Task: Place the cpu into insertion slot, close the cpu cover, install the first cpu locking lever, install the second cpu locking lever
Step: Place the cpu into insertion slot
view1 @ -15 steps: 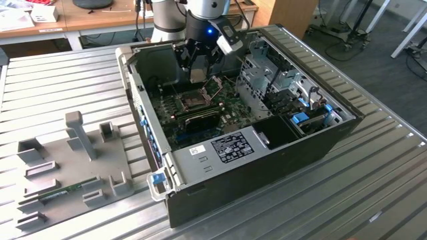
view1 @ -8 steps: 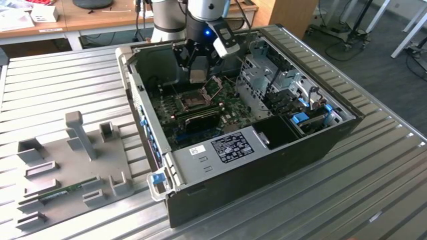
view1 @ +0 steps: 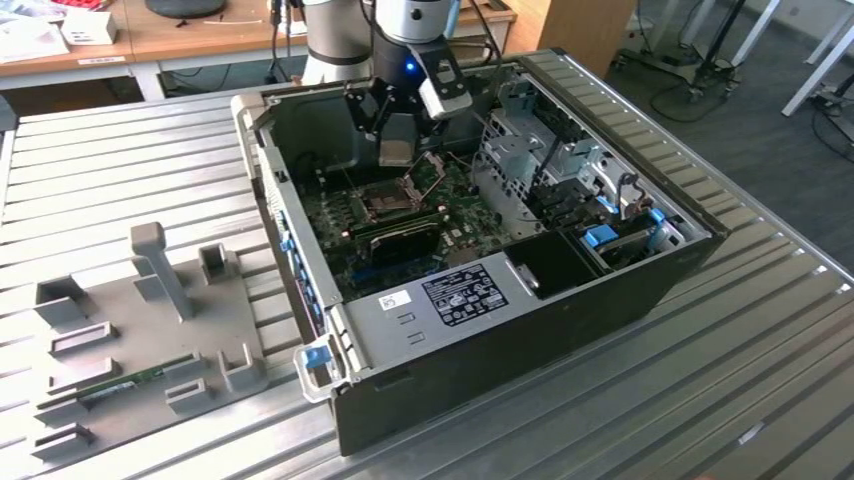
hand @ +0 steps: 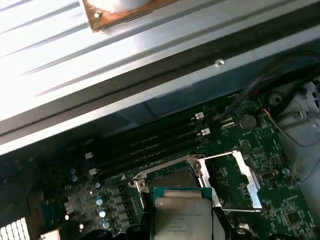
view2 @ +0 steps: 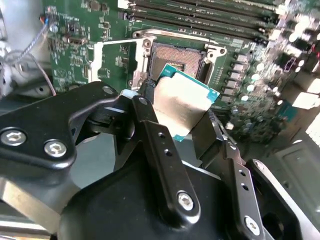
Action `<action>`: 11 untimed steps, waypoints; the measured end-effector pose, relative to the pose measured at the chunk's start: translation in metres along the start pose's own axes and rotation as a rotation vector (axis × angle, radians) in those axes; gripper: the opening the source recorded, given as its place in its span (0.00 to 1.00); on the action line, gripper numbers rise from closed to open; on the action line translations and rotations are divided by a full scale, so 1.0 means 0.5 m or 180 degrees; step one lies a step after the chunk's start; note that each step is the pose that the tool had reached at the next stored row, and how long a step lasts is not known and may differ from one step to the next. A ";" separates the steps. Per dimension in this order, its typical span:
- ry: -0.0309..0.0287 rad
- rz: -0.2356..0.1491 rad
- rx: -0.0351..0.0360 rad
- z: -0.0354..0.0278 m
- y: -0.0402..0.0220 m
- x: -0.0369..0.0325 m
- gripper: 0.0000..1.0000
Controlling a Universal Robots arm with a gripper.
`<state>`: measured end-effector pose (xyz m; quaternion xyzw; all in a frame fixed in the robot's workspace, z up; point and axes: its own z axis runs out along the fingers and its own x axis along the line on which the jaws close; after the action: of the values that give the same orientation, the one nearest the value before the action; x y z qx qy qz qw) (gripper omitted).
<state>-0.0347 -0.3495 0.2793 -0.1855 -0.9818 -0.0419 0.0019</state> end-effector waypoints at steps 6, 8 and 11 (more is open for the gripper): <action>-0.0028 0.0346 -0.0007 0.002 0.000 0.000 0.54; -0.0038 0.0465 -0.0009 0.003 0.000 0.000 0.54; -0.0052 0.0636 -0.0012 0.004 0.000 0.000 0.54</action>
<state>-0.0347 -0.3495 0.2775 -0.2828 -0.9583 -0.0419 -0.0022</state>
